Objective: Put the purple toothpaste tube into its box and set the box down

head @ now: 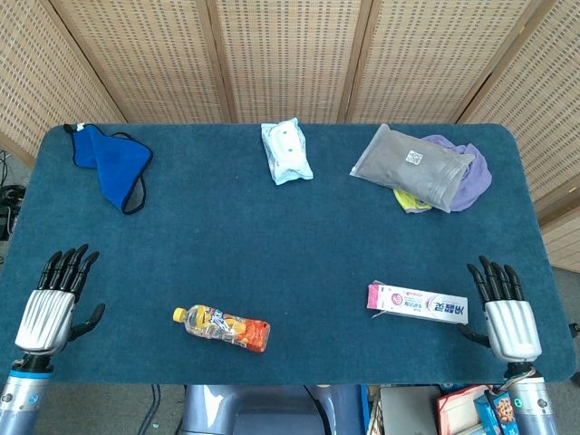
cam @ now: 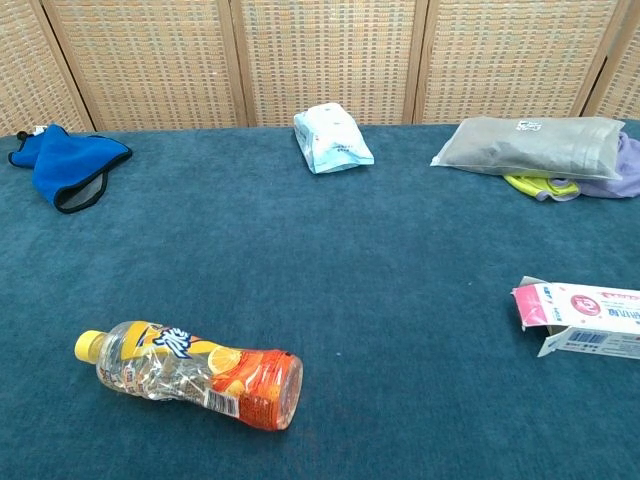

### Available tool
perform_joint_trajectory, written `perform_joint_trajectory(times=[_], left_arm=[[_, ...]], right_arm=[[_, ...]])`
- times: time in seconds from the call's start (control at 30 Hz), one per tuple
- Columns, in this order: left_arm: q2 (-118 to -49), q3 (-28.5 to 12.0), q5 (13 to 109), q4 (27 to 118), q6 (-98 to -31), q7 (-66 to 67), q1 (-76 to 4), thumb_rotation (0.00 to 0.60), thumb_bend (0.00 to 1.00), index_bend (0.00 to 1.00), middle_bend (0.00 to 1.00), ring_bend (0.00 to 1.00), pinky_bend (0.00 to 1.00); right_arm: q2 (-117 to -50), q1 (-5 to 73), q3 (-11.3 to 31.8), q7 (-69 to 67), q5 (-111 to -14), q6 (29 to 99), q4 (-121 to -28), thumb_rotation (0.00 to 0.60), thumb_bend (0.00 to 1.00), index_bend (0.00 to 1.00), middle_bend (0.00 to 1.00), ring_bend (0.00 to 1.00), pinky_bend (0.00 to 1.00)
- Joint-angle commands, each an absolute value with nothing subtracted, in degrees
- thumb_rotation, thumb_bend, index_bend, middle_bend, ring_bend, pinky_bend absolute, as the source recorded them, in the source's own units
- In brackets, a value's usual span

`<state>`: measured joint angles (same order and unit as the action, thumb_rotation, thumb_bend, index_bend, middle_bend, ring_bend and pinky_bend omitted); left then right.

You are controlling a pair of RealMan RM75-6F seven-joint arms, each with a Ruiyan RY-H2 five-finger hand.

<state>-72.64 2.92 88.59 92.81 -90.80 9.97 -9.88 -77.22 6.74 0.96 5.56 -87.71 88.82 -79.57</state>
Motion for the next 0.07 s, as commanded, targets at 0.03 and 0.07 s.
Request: perform_joint_trajectory(times=[0.03, 0.07], left_arm=[[-72.56, 2.81, 87.89, 91.45, -90.10, 9.16, -9.38, 0.600, 0.35, 0.00, 0.00, 0.00, 0.00], [-72.43, 2.58, 87.38, 91.10, -89.98, 8.99, -9.18, 0.600, 0.35, 0.00, 0.00, 0.00, 0.00]], right_arm=[[-76.47, 5.99, 0.83, 5.33, -88.07, 89.52, -79.23, 0.600, 0.10, 0.00, 0.00, 0.00, 0.00], [-76.13, 5.82, 0.94, 5.53, -88.04, 89.73, -79.50, 0.600, 0.10, 0.00, 0.00, 0.00, 0.00]])
